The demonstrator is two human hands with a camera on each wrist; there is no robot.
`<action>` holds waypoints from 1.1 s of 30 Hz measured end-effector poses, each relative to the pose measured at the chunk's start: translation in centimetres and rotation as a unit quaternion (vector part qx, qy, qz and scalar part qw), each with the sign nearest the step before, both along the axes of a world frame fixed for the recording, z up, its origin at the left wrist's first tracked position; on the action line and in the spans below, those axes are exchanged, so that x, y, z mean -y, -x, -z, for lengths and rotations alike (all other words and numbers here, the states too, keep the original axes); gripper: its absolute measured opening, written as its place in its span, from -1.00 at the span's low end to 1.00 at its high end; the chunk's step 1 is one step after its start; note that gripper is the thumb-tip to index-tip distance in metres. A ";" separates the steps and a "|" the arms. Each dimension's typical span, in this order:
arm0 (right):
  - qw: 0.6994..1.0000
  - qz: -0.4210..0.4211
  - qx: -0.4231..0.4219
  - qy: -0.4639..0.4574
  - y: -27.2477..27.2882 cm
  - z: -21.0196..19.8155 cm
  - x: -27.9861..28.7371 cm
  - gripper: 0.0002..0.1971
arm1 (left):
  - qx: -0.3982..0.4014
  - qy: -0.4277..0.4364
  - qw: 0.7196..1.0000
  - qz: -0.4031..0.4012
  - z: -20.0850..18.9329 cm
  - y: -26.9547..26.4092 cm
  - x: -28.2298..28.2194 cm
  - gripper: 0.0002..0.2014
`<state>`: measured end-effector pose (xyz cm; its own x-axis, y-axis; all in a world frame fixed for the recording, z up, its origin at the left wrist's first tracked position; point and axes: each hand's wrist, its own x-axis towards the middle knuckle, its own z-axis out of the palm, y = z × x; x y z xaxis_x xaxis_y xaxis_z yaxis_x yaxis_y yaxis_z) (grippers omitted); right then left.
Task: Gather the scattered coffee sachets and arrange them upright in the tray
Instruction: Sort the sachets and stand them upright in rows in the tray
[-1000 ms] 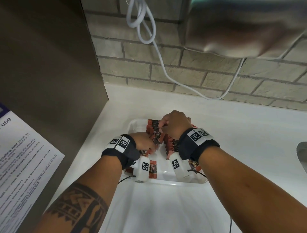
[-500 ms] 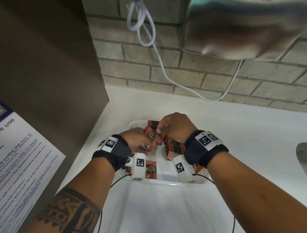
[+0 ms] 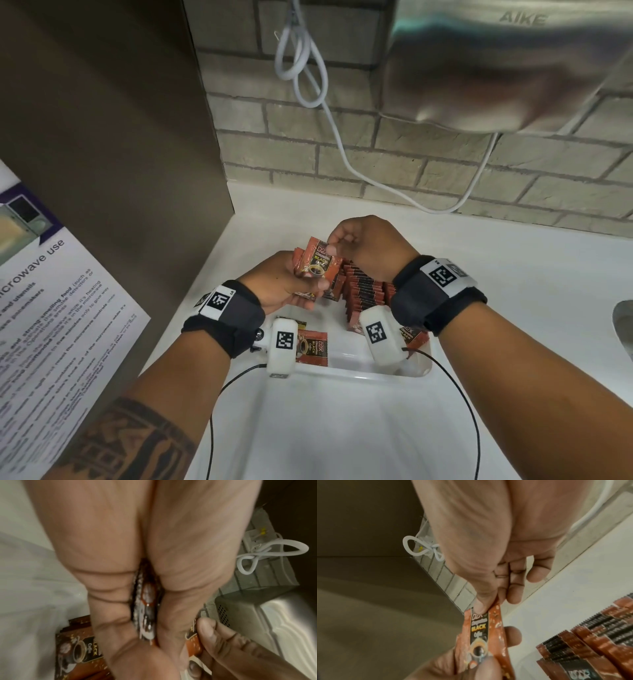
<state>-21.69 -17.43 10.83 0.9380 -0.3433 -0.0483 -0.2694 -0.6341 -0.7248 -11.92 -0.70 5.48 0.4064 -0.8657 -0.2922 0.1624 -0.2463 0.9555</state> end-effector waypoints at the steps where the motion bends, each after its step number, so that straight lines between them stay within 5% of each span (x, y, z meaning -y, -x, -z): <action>1: 1.000 0.006 0.009 -0.009 0.0 0.0 0.0 -0.95 | -0.001 0.000 1.000 -0.006 0.1 0.1 0.0 -0.68; 7: 0.999 0.045 0.022 -0.012 0.2 0.6 -0.1 -0.96 | 0.010 -0.043 0.998 -0.049 0.4 0.4 -0.3 -0.69; 12: 0.994 0.060 -0.056 0.079 -0.2 2.0 0.5 -0.83 | 0.057 -0.228 0.971 -0.042 0.4 -0.4 -1.3 -0.87; 16: 0.983 0.062 -0.129 0.113 -1.0 3.4 0.1 -0.81 | 0.178 -0.329 0.926 0.049 0.7 0.0 -0.1 -0.59; 23: 0.961 0.073 -0.192 0.183 -2.5 5.5 -0.5 -0.78 | 0.284 -0.357 0.875 0.164 1.6 1.2 3.3 -0.74; 33: 0.948 0.067 -0.216 0.224 -3.6 7.4 0.3 -0.76 | 0.285 -0.371 0.862 0.195 3.4 0.1 4.8 -0.63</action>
